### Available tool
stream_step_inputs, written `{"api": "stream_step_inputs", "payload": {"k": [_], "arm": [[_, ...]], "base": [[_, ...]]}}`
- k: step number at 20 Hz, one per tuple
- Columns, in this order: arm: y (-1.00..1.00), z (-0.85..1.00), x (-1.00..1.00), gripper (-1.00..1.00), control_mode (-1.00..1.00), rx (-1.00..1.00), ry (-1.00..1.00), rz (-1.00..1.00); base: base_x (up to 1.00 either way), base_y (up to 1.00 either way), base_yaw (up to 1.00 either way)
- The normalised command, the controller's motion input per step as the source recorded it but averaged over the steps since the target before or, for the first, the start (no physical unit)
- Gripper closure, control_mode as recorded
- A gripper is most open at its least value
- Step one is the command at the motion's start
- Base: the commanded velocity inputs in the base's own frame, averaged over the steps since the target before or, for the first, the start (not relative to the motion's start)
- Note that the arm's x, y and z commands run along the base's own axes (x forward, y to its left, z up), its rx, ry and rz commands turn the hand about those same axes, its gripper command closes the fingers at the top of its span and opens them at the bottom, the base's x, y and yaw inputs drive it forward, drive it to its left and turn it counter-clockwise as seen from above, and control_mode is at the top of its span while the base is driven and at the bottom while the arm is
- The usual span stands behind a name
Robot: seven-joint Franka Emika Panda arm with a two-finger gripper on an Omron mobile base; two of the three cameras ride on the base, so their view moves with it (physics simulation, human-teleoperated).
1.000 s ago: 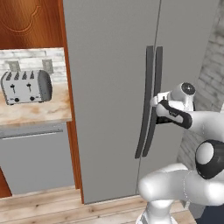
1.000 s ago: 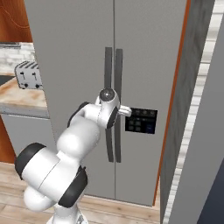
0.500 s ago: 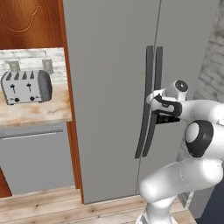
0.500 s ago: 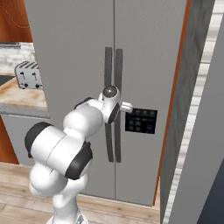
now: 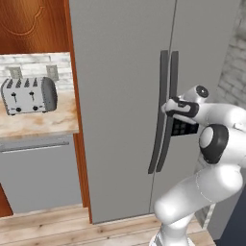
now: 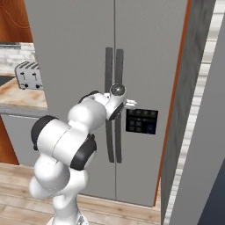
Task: Place one of the steaks on the plate and the other in the bowl. Then place the bowl in the fridge.
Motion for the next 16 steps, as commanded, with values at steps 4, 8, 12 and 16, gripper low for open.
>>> {"api": "stream_step_inputs", "payload": {"k": [4, 8, 12, 16], "arm": [[0.00, -0.04, 0.36, -1.00, -1.00, 0.00, 0.00, 0.11], [0.11, -0.11, 0.11, -1.00, -1.00, 0.00, -0.06, 0.12], [0.34, -0.09, 0.09, 1.00, -1.00, 0.00, -0.14, 0.09], [0.15, 0.00, 0.05, 1.00, -1.00, 0.00, -0.15, 0.09]], "base": [[0.00, 0.00, 0.00], [0.00, 0.00, 0.00], [0.00, 0.00, 0.00], [0.00, 0.00, 0.00]]}}
